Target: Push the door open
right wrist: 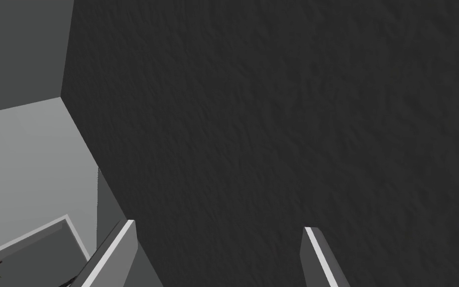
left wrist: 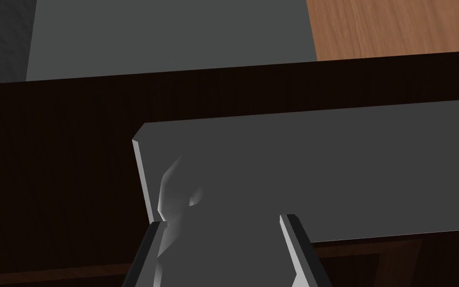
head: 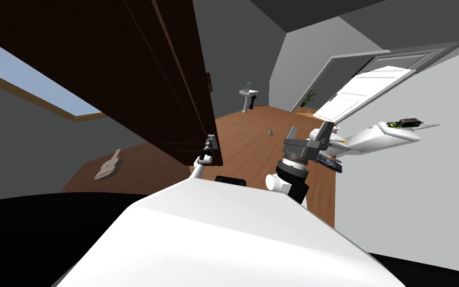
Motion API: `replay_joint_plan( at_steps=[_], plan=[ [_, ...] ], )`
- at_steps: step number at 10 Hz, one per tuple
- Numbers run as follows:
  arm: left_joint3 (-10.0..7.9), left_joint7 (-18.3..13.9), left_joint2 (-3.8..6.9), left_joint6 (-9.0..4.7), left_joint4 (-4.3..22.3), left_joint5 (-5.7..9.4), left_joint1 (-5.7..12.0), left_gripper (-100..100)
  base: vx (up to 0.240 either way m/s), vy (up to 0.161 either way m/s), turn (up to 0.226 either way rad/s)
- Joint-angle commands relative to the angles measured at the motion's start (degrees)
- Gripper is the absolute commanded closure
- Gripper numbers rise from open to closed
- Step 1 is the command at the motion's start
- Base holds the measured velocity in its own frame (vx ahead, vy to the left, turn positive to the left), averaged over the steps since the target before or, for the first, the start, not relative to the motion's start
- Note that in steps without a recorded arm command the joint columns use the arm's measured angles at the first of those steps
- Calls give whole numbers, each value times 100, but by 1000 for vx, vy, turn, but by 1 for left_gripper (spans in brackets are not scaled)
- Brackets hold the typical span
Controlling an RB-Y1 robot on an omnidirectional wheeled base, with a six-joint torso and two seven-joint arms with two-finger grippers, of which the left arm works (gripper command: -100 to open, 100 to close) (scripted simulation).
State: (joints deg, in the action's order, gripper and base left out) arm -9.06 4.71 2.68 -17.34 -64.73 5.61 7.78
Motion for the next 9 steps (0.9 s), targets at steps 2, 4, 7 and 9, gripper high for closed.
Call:
replay_joint_plan(
  at_steps=[2, 4, 7, 9],
  plan=[
    [-187, 34, -10, -31, -1, 38, 10, 100, 182, -107, 78],
    [-290, 59, -57, -29, -15, 56, -3, 100, 185, -68, 52],
    [-404, 81, 25, -27, 29, 74, 0, 100, 150, -48, 53],
    [-533, 105, 63, -33, 42, 97, 10, 100, 185, -55, 55]
  ],
)
